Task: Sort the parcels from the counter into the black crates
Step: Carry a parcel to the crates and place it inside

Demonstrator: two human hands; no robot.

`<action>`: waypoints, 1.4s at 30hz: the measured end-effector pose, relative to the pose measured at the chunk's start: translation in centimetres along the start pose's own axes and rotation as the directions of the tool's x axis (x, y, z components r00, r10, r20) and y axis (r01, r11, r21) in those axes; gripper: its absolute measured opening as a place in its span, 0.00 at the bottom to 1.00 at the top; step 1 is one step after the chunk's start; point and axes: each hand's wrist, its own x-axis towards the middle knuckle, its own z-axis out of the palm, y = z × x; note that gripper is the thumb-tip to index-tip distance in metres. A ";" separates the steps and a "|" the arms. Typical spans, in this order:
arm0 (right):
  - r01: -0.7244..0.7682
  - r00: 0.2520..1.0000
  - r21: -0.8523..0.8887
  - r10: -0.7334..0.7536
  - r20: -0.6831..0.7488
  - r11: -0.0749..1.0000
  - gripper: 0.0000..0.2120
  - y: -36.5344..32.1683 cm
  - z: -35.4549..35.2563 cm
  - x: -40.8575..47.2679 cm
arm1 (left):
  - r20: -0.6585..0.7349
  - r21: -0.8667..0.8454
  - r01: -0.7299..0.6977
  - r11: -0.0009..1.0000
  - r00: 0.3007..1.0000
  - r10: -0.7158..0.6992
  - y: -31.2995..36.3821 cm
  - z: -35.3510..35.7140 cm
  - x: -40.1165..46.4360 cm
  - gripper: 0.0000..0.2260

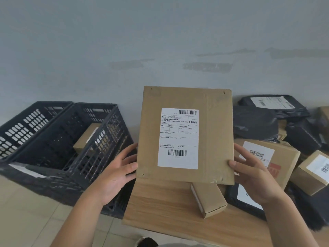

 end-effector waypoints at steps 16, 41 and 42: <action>-0.195 0.964 -0.178 0.222 0.144 0.964 0.30 4.7 8.8 -1.8 | -0.252 -0.065 0.060 0.996 0.965 -0.075 -6.0 -5.1 -12.2 0.34; -0.282 0.725 -0.493 0.519 0.452 0.823 0.31 16.7 30.2 -17.4 | -0.681 -0.370 -0.142 0.918 0.714 -0.165 -18.3 -8.4 -48.0 0.43; -0.278 0.718 -0.497 0.522 0.460 0.822 0.32 16.9 30.6 -17.7 | -0.687 -0.371 -0.150 0.916 0.709 -0.162 -18.6 -8.5 -48.7 0.43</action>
